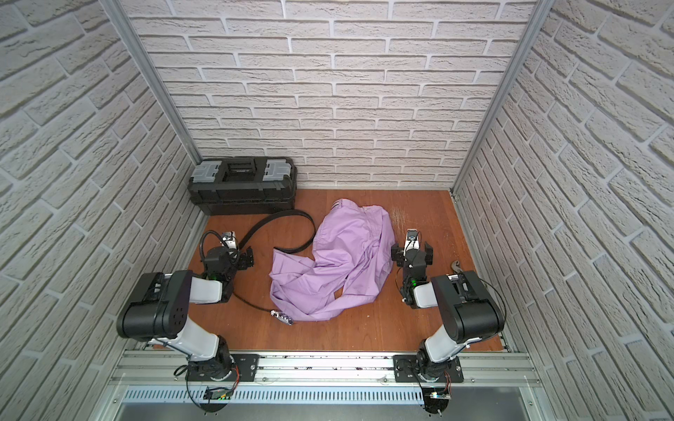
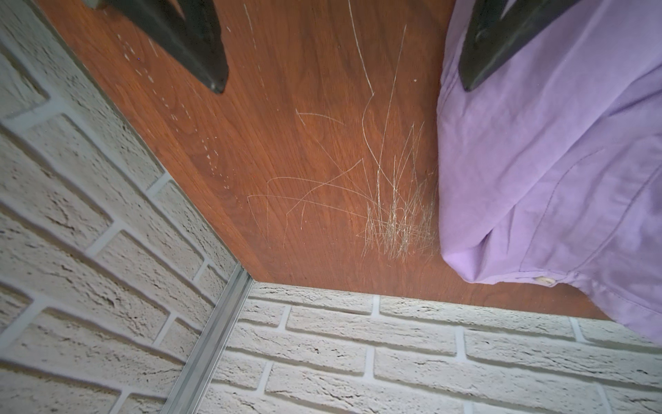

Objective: Remove the belt from the trousers
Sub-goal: Reset both arms

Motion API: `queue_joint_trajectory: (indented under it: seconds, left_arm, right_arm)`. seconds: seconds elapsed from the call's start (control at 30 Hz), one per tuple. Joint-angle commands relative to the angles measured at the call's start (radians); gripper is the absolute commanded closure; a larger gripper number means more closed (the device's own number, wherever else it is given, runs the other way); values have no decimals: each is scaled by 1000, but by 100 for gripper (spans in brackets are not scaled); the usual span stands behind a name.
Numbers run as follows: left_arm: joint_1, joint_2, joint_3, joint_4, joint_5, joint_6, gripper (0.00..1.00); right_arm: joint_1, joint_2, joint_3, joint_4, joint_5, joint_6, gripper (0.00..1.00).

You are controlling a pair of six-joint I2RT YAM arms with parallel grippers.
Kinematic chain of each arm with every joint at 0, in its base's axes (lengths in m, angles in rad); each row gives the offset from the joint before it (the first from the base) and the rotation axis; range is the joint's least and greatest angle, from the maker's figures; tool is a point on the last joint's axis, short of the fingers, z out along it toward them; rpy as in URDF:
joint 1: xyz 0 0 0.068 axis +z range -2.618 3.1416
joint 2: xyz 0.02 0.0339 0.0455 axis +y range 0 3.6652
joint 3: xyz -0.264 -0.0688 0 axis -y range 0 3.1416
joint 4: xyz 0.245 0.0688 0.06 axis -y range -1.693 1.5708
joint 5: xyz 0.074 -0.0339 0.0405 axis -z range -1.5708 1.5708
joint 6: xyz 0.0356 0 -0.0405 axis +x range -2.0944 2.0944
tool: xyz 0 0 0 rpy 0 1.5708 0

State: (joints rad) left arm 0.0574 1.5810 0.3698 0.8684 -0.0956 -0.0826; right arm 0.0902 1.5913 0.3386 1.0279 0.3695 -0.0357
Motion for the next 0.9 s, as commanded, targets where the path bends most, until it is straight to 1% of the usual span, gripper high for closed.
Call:
queue_joint_trajectory:
  seconds: [0.0,0.87]
  left_arm:
    - [6,-5,12,67,21,-14,2]
    - [11,-7,14,60,29,-16,2]
  right_arm:
    - [-8,-21,4,3,-24,15,1]
    - [-8,-13,8,4,-21,19,1]
